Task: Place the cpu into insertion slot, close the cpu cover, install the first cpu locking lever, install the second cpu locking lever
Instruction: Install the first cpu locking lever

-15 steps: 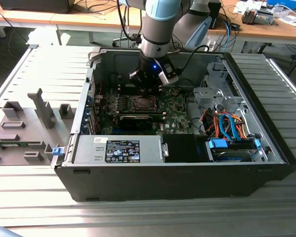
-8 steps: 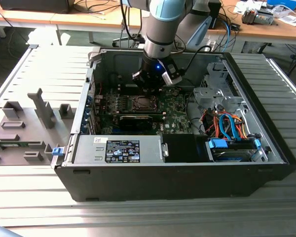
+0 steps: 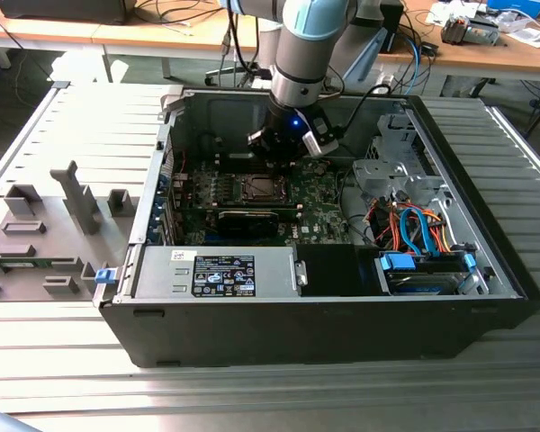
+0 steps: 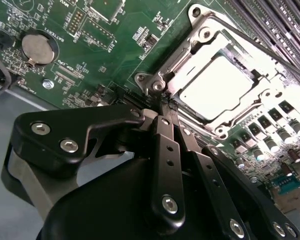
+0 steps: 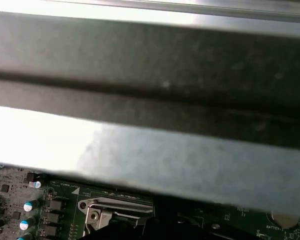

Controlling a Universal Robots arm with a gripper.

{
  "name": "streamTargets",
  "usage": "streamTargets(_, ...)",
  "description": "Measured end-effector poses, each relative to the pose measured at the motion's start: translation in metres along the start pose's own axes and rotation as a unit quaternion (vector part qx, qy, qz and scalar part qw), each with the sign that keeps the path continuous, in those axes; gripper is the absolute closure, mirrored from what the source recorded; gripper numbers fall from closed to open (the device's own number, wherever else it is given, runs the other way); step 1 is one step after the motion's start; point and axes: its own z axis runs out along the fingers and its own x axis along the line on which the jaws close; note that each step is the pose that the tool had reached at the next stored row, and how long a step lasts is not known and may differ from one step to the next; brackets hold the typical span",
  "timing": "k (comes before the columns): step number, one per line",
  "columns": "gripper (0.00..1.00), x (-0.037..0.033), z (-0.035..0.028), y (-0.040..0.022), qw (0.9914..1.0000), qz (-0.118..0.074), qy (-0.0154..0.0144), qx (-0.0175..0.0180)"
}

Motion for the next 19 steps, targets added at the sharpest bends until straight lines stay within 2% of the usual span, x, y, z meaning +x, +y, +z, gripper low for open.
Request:
streamTargets(3, 0.89, -0.0002, -0.0005, 0.0001, 1.00000, 0.000, -0.0002, 0.0002)
streamTargets(5, 0.89, -0.0006, -0.0023, 0.0003, 1.00000, 0.000, -0.0024, 0.0015)
streamTargets(6, 0.89, -0.0008, -0.0040, 0.0007, 0.99999, 0.000, -0.0032, 0.0016)
streamTargets(8, 0.89, -0.0003, -0.0082, 0.0014, 0.99999, 0.000, -0.0029, 0.0018)
streamTargets(9, 0.89, 0.0002, -0.0121, 0.0018, 0.99999, 0.000, -0.0037, 0.0020)
streamTargets(11, 0.89, 0.0028, -0.0129, 0.0024, 0.99998, 0.000, -0.0056, 0.0022)
streamTargets(14, 0.89, 0.0177, -0.0118, 0.0046, 0.99994, -0.001, -0.0103, 0.0023)
streamTargets(18, 0.89, 0.0295, -0.0107, 0.0064, 0.99991, -0.001, -0.0133, 0.0010)
streamTargets(19, 0.89, 0.0342, -0.0103, 0.0073, 0.99990, -0.001, -0.0144, 0.0006)
